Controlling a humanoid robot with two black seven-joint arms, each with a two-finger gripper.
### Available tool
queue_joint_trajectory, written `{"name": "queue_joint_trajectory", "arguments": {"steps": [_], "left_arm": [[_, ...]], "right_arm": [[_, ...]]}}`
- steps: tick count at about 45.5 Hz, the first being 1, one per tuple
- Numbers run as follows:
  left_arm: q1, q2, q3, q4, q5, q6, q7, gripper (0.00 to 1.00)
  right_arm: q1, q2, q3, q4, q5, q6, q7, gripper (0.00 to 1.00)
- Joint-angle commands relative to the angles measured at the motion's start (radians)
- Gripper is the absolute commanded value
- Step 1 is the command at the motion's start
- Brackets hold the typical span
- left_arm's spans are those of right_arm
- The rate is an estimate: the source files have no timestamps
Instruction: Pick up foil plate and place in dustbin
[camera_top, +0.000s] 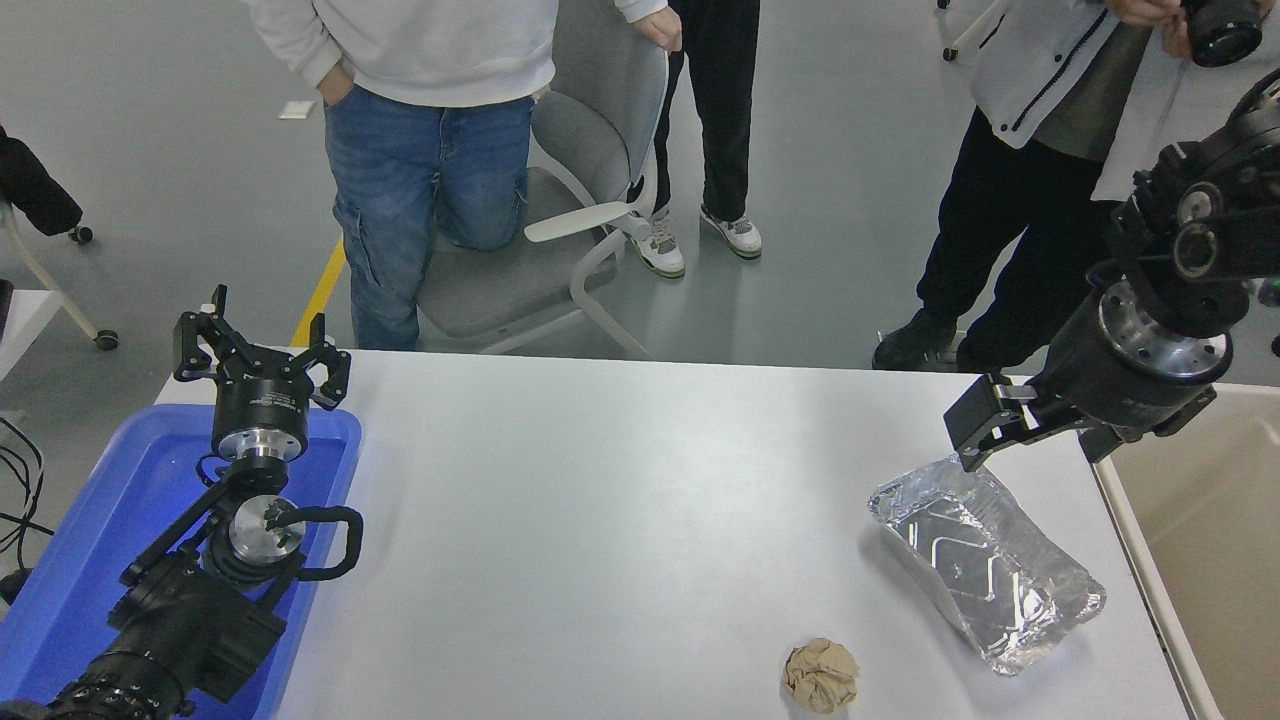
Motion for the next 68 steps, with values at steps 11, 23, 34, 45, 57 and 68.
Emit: {"name": "queue_joint_trajectory", "arguments": {"steps": [11, 23, 34, 45, 57, 68], "left_arm": [[0.000, 0.005, 0.004, 0.000, 0.000, 0.000, 0.000, 0.99], [0.000, 0.005, 0.004, 0.000, 0.000, 0.000, 0.000, 0.99], [0.000, 0.005, 0.004, 0.000, 0.000, 0.000, 0.000, 0.99], [0.000, 0.005, 0.004, 0.000, 0.000, 0.000, 0.000, 0.99], [0.000, 0.005, 0.004, 0.000, 0.000, 0.000, 0.000, 0.99], [0.000, 0.006, 0.006, 0.000, 0.000, 0.000, 0.000, 0.99]], "right_arm": [[-0.021, -0.023, 0.004, -0.008, -0.020, 0.000, 0.000, 1.00], [-0.031, -0.054, 0.012, -0.018, -0.028, 0.000, 0.000, 1.00], [-0.075, -0.184, 0.010, -0.051, -0.120, 0.003, 0.000, 1.00], [-0.216, -0.353, 0.005, -0.204, -0.203, 0.008, -0.006, 1.00], [-0.354, -0.508, 0.096, -0.288, -0.233, 0.002, -0.058, 1.00], [-0.429, -0.528, 0.088, -0.304, -0.215, -0.057, -0.058, 1.00]]}}
